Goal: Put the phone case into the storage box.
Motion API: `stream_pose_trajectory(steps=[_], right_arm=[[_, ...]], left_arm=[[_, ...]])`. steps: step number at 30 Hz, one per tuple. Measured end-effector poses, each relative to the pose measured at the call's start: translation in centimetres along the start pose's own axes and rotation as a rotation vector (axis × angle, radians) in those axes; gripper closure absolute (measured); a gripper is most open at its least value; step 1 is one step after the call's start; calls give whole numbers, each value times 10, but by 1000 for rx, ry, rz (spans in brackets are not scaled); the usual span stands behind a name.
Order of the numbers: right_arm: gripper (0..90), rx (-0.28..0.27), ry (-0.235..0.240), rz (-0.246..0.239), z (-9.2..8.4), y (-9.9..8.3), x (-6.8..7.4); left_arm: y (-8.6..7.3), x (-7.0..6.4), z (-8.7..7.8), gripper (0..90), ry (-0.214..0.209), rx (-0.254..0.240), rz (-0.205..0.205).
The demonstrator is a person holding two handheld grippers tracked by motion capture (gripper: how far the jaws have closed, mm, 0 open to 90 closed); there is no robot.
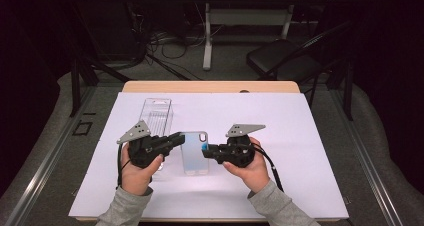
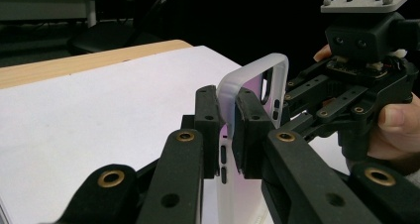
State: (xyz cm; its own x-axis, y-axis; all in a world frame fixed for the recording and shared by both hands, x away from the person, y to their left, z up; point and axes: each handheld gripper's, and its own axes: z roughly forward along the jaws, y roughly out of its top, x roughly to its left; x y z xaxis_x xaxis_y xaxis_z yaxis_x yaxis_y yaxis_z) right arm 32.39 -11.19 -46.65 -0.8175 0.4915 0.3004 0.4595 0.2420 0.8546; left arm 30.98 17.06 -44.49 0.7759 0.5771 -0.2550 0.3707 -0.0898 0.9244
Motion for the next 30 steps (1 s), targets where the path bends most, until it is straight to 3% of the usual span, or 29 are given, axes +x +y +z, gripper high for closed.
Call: stream_pose_trajectory(steps=[10,23,30], right_arm=[[603,-18,8,6,0,1,0],[480,-45,-23,-41,1,1,0],[514,-72,-35,-60,-2,3,-2]], left_arm=[[0,4,-2,830,10,-11,-13],[0,9,-6,829,27,-22,-21],[1,11,-10,829,38,-33,-21]])
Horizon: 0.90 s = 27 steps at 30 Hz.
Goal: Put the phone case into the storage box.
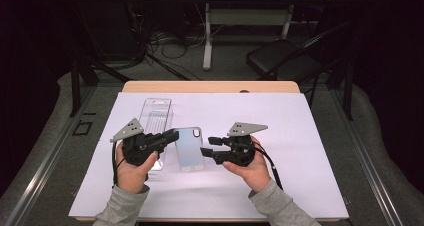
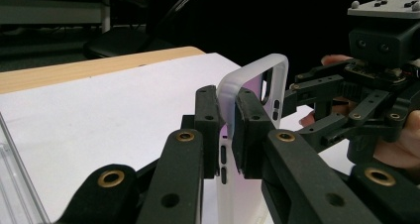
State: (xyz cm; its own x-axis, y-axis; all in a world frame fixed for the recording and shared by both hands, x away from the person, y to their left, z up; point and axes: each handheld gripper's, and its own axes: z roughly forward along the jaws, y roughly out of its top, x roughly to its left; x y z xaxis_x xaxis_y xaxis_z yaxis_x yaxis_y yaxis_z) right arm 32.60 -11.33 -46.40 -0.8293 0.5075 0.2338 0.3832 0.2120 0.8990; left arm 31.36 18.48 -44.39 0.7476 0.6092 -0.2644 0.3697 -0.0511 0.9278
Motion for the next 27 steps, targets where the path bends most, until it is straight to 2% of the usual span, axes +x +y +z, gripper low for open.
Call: stream_pose_trajectory(steps=[2,6,8,11,16,27], right_arm=[[529,7,3,0,-1,0,1],[504,5,-8,-6,-1,0,3],[497,8,-21,-2,-1,0,2],[481,2,-14,16,-2,0,0],[413,-5,-6,29,-4,1,-3],[247,-3,-74,38,-9,2,-12]], left_arm=[[0,0,-1,830,-1,-5,-3],[1,1,-2,830,3,-6,0],[2,1,-3,830,4,-10,0],[2,2,-4,830,7,-16,-3],[4,4,-6,830,6,-16,1],[6,11,-10,830,19,-29,-10]])
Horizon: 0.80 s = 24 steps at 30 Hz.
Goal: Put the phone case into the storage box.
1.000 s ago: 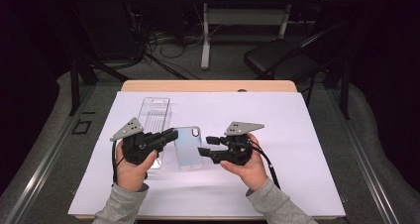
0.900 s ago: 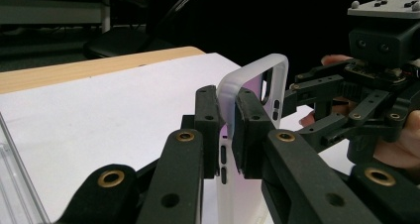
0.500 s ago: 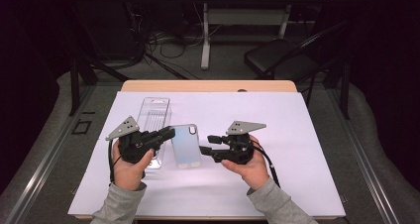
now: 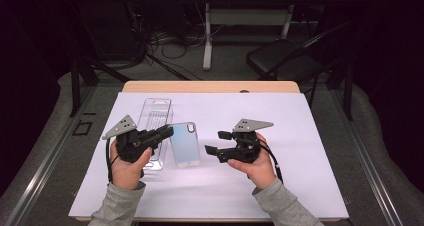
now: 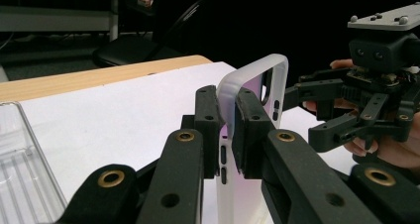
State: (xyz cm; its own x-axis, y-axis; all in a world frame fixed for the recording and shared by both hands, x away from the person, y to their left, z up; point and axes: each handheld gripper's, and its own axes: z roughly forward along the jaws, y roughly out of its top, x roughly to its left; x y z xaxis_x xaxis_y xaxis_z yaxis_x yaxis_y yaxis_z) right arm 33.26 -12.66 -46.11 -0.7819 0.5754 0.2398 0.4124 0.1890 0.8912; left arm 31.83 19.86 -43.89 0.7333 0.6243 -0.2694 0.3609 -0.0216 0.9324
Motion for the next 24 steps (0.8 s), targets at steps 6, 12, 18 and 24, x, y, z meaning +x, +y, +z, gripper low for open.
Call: stream_pose_trajectory(steps=[6,12,18,24], right_arm=[[211,-15,-28,4,-5,1,-7],[199,-16,-47,6,-9,1,-11],[192,-37,-60,14,-16,1,-14],[184,-66,-72,29,-28,0,-16]], left_arm=[[1,5,-4,829,15,-11,-11],[2,8,-6,829,19,-23,-16],[5,9,-4,829,27,-20,-2],[11,19,-4,829,37,-22,-8]])
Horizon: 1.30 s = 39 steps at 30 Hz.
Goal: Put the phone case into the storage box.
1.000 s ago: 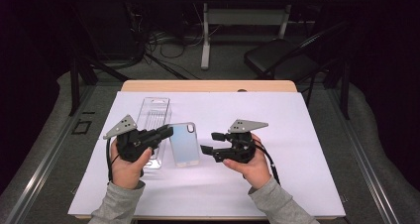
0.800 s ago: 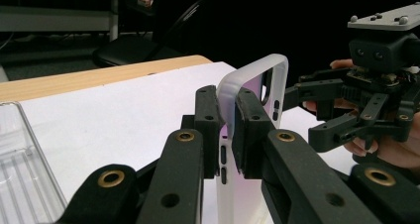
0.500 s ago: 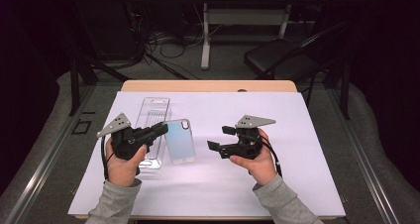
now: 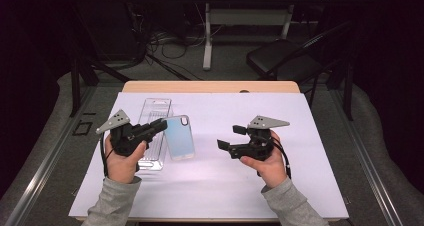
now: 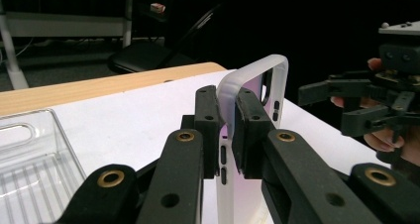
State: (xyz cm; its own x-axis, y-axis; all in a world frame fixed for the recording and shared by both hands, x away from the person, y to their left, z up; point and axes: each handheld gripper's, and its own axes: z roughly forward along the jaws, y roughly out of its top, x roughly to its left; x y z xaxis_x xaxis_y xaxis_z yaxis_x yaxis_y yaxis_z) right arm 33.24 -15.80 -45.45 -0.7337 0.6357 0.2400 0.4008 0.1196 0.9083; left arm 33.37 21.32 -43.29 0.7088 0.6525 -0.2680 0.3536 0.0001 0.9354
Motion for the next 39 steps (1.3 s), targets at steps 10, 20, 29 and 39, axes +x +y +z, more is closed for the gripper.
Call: stream_pose_trajectory(steps=[10,20,29,39], right_arm=[[184,-2,-62,19,-20,-6,-12],[180,-10,-83,38,-34,-11,-22],[174,-30,-106,49,-42,-14,-27],[172,-43,-122,48,-48,-17,-30]], left_arm=[[22,12,1,829,25,21,33],[40,16,5,829,21,20,26],[54,23,11,829,35,21,32],[73,37,18,829,69,25,54]])
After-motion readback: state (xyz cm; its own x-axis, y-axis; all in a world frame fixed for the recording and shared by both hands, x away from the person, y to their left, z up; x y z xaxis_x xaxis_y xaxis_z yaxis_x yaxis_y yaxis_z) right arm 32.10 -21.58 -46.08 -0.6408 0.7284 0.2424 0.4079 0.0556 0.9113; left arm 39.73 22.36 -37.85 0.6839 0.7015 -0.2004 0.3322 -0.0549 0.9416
